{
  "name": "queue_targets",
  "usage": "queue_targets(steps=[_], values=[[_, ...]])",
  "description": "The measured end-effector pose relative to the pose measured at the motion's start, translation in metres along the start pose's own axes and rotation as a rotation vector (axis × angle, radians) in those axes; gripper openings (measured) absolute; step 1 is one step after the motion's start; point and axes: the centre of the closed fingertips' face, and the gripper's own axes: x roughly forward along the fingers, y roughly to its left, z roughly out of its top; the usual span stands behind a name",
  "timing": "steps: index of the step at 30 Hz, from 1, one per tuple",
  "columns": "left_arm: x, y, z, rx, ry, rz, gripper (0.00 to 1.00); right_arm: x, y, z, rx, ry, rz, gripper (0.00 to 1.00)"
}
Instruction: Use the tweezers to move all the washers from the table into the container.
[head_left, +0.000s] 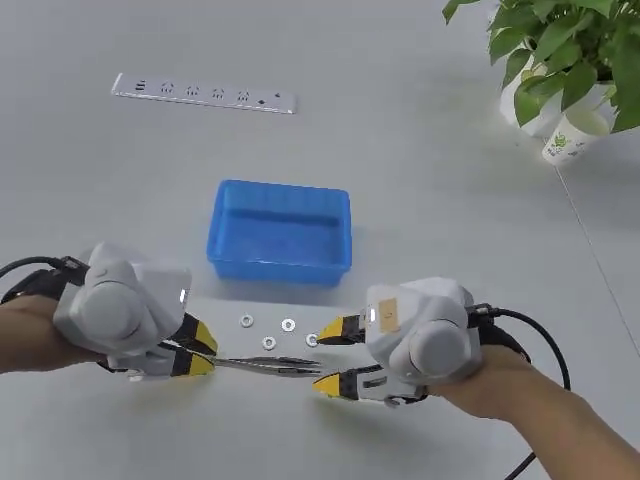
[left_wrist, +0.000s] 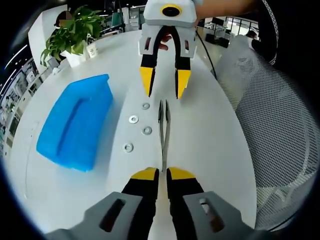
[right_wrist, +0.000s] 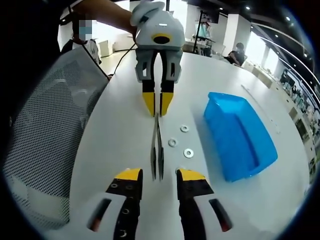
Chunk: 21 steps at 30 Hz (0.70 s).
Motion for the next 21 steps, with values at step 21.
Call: queue_targets(steps=[21], values=[[-0.008, -0.001, 0.01, 0.017, -0.006, 0.01, 0.05, 0.011, 0.002, 0.005, -0.024, 0.012, 0.024, 0.24]])
